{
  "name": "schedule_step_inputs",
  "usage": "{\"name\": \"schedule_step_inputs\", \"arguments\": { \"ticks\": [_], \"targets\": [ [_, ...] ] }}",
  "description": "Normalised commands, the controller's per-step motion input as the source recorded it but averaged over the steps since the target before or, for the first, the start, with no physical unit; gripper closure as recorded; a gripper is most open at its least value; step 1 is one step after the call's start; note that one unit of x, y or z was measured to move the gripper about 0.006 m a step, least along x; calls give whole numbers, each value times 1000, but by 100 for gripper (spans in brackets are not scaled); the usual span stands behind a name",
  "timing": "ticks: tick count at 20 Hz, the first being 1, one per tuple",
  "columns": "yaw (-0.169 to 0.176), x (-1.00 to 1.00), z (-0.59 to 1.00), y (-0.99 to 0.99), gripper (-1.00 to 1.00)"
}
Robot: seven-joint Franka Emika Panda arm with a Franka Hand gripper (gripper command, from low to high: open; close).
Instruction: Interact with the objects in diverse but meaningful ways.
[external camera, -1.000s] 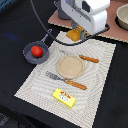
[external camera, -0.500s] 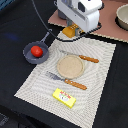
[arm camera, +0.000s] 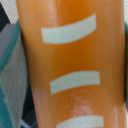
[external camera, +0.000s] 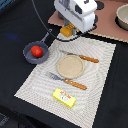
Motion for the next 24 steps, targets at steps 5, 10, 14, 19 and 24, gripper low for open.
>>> {"name": "schedule_step_inputs", "arguments": {
  "ticks": [5,10,14,19,24],
  "targets": [
    [0,-202,-510,95,100],
    [0,-245,-474,139,100],
    [0,-226,-444,172,100],
    [0,-119,-277,215,100],
    [0,-51,89,251,-100]
  ]
}}
